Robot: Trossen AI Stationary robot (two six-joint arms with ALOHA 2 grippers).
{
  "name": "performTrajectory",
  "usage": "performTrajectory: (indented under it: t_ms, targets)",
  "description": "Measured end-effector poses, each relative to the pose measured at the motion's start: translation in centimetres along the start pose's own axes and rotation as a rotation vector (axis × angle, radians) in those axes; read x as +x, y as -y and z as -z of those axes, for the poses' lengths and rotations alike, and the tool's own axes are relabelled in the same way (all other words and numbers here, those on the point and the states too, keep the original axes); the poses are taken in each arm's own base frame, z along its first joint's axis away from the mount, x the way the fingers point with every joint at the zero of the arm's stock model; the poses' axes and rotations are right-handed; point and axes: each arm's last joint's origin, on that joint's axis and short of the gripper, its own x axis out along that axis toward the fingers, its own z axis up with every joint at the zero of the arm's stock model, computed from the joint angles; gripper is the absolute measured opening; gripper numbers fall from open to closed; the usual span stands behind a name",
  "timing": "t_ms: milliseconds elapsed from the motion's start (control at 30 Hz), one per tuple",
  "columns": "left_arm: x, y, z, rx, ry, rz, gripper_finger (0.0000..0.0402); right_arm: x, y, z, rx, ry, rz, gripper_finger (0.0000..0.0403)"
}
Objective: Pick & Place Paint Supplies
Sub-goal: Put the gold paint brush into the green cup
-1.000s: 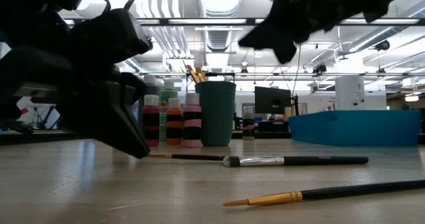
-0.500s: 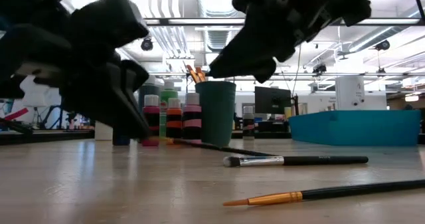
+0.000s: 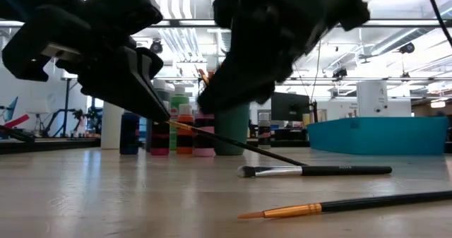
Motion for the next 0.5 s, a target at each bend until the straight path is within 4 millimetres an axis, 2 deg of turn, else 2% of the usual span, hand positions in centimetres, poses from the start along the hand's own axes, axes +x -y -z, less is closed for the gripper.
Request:
performTrajectory:
  t_ms: [300, 400, 500]
  targets:
    - [-0.1, 0.1, -0.7, 0.024, 0.002, 0.000, 0.0000, 3.1, -0.2, 0.1, -0.006, -0.057, 0.024, 0.0156]
    - [-0.1, 0.0, -0.6, 0.027, -0.006, -0.001, 0.0000, 3.2, -0.2, -0.1, -0.010, -0.082, 0.054, 0.0126]
    - [-0.1, 0.0, -0.5, 0.025, -0.023, -0.001, 0.0000, 3.0, -0.2, -0.3, -0.014, -0.107, 0.079, 0.0079]
